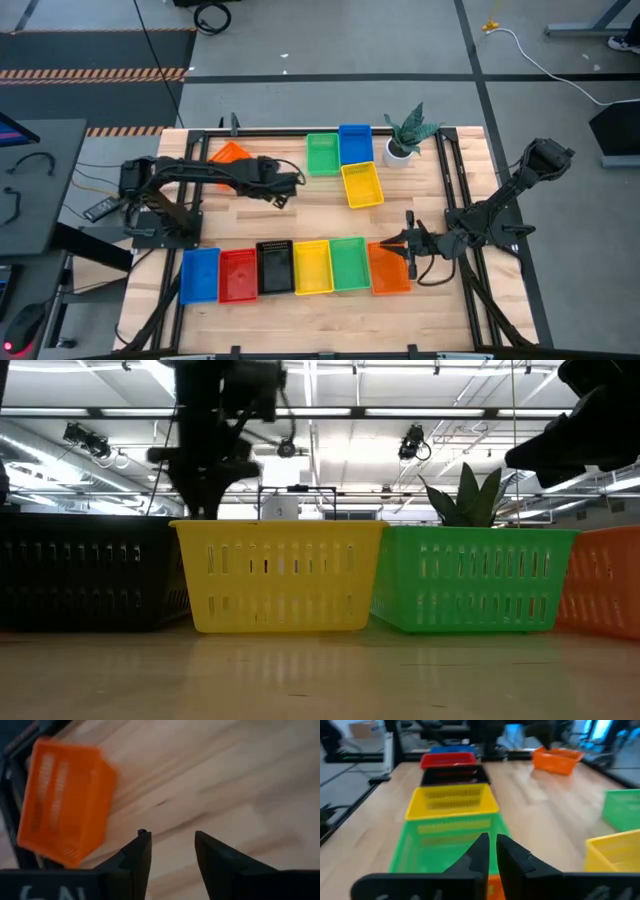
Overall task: Stack baskets by color
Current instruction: Stack the top orange bin on top of the orange bin
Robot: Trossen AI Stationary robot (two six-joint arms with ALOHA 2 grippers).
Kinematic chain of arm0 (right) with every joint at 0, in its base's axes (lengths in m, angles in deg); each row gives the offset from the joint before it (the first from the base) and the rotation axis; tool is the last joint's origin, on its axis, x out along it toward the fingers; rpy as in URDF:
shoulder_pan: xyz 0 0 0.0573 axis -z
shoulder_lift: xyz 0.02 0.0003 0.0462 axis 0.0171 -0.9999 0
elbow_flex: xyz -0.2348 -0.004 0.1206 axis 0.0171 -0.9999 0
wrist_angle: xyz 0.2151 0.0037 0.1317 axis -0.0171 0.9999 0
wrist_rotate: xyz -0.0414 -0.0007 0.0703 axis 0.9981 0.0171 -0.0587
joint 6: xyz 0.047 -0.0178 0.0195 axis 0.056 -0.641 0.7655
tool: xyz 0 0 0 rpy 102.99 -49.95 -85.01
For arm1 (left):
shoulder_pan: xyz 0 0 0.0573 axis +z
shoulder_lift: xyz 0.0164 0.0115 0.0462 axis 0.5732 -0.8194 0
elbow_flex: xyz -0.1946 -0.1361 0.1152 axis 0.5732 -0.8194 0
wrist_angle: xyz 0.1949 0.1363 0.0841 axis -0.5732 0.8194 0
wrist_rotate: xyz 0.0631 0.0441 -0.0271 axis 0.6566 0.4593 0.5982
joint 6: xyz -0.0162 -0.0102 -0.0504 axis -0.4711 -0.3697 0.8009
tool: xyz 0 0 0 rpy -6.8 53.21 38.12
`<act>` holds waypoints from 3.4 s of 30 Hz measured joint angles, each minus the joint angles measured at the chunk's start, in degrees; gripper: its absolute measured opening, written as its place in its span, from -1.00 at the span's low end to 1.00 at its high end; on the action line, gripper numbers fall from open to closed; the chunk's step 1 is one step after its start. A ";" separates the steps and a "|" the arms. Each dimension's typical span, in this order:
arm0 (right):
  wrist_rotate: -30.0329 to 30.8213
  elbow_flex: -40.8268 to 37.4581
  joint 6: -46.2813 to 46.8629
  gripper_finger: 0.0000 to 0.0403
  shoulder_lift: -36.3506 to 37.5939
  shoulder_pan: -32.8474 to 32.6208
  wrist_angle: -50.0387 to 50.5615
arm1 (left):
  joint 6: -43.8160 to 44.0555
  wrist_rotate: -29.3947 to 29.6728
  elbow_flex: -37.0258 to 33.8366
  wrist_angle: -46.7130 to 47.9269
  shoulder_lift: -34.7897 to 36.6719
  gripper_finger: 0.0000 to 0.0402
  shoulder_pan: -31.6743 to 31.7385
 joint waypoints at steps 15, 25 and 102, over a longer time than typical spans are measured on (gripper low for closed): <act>-11.98 0.00 0.08 -0.94 -0.07 -0.01 0.59 | 3.25 -2.93 -24.63 -9.97 8.27 0.12 13.61; -29.14 0.00 2.05 -0.95 5.93 -2.18 1.85 | 0.58 -1.47 -25.89 -11.42 8.26 -0.27 13.46; -22.68 16.23 -13.79 -0.95 20.11 -9.23 31.70 | -82.43 -4.69 24.96 -25.07 -18.44 -0.93 -24.00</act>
